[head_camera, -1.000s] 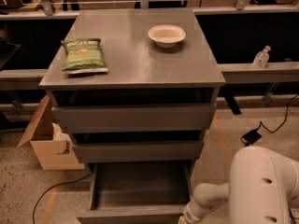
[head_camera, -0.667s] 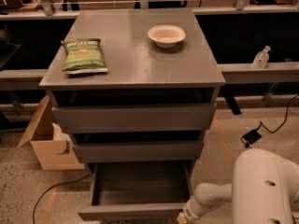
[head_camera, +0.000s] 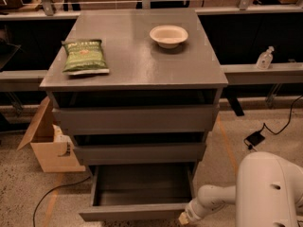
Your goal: Close bottom drawer
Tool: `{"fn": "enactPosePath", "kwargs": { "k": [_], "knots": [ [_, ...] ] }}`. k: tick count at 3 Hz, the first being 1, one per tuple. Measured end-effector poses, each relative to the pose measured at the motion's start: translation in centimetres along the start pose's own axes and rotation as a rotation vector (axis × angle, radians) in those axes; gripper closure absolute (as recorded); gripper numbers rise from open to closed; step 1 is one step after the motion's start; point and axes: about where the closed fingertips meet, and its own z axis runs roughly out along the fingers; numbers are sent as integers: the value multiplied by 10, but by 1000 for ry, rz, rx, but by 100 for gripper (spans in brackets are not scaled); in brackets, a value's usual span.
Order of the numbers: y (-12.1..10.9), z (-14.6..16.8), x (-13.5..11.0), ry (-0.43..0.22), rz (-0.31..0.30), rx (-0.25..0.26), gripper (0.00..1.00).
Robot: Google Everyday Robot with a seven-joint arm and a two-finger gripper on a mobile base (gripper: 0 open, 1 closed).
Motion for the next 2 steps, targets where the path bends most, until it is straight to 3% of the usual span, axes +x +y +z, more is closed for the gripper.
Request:
{"fn": "enactPosePath", "kwargs": {
  "k": [1, 2],
  "knots": [
    [-1, 2, -6, -9, -19, -9, 100],
    [-5, 4, -34, -71, -88, -6, 100]
  ]
}}
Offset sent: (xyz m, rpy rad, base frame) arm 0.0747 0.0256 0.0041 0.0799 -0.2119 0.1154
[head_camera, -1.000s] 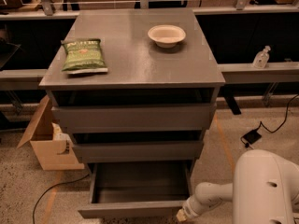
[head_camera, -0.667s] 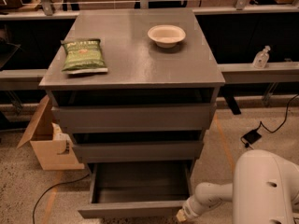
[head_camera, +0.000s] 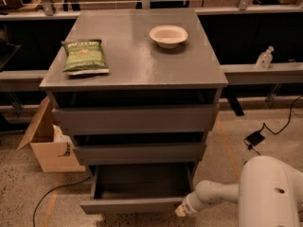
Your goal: Close bottom drawer
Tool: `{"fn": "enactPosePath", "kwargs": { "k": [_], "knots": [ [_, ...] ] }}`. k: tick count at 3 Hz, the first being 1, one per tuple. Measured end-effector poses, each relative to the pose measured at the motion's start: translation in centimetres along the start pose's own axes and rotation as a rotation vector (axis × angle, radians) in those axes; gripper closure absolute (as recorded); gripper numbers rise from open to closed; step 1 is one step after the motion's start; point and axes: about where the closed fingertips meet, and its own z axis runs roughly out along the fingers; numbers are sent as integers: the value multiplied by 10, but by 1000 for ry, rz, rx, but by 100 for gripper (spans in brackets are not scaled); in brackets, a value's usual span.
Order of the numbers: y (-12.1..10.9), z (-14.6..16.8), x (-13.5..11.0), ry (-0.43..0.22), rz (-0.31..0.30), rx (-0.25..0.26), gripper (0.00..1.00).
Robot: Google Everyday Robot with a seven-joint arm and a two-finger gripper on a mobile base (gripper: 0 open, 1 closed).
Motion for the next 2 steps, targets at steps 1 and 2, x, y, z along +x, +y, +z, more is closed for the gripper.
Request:
{"fn": "enactPosePath", "kwargs": {
  "k": [1, 2],
  "knots": [
    [-8, 0, -36, -111, -78, 21, 100],
    [-10, -5, -67, -215, -146, 70, 100]
  ]
}}
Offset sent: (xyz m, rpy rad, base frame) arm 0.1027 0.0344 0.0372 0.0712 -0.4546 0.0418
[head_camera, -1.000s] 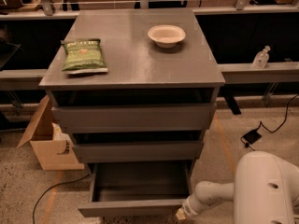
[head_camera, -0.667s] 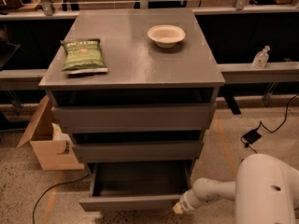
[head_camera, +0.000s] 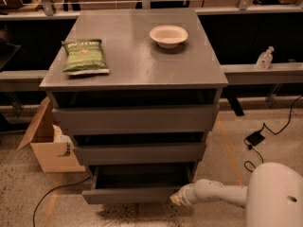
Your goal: Close bottom drawer
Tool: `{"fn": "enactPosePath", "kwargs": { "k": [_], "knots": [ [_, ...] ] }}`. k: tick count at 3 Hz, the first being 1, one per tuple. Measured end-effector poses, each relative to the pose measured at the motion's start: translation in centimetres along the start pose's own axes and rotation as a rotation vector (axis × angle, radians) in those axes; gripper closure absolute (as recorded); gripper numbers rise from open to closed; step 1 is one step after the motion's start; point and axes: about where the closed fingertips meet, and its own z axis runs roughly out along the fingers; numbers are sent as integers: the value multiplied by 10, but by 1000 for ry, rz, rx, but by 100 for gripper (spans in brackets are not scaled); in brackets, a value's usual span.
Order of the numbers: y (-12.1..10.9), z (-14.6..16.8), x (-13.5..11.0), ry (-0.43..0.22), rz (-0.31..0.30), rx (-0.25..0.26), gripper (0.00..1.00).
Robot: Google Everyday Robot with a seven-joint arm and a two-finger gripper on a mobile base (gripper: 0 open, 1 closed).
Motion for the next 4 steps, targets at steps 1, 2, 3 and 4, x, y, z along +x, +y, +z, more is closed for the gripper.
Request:
{"fn": "enactPosePath", "kwargs": {
  "k": [1, 2, 3, 4],
  "knots": [
    [-11, 5, -33, -107, -58, 63, 100],
    [-11, 5, -33, -107, -58, 63, 100],
    [-16, 13, -37, -104, -76, 87, 100],
    [-25, 25, -44, -124, -102, 105, 100]
  ]
}}
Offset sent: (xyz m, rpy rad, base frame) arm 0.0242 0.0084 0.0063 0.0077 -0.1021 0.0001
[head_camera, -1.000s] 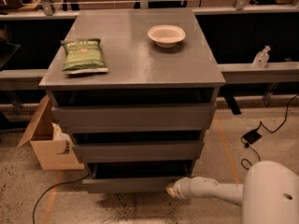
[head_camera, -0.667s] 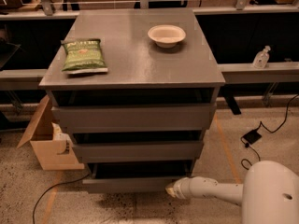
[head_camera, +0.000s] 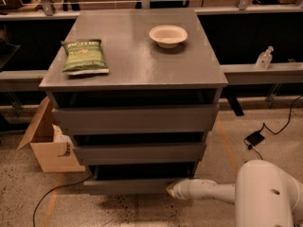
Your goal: Close bottom drawer
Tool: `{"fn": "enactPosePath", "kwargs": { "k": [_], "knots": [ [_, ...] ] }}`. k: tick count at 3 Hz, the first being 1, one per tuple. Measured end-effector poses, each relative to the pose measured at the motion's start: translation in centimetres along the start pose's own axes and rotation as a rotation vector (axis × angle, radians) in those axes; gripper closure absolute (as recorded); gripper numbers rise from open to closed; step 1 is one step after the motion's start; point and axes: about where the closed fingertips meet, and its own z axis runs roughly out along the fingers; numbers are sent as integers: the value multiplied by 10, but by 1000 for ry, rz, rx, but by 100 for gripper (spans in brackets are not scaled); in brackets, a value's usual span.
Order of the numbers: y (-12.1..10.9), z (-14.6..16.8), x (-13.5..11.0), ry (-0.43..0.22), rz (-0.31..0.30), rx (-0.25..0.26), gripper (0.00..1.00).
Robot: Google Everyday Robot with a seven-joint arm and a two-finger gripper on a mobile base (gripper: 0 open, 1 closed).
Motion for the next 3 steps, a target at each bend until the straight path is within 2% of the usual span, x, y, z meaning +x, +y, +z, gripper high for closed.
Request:
{"fn": "enactPosePath", "kwargs": {
  "k": [3],
  "knots": [
    [-28, 14, -28, -97, -52, 54, 100]
  ]
}}
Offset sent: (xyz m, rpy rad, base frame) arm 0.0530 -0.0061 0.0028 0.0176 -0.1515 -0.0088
